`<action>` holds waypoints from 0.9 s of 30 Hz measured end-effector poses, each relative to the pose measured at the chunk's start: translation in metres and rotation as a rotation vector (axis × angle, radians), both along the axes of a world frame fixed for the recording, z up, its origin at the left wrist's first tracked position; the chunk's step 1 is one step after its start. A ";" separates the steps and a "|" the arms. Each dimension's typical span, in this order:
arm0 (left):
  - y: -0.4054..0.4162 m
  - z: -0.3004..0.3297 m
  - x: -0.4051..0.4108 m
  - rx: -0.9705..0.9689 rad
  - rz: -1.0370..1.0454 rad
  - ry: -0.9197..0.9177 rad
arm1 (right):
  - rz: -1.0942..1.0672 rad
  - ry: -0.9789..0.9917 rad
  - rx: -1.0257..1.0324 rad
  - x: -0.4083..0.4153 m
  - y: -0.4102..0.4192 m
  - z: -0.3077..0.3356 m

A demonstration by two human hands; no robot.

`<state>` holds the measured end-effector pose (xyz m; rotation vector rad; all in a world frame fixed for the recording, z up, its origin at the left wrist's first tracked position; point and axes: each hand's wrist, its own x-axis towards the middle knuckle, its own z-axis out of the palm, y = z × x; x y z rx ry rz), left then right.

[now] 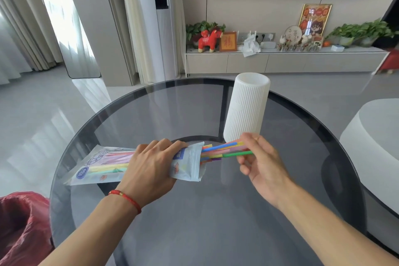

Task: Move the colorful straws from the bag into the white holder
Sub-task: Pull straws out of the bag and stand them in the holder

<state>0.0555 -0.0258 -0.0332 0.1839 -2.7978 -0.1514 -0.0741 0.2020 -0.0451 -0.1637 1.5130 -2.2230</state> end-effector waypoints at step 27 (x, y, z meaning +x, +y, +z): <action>0.008 0.001 0.003 0.095 0.007 0.039 | -0.120 -0.078 0.026 0.013 -0.022 0.001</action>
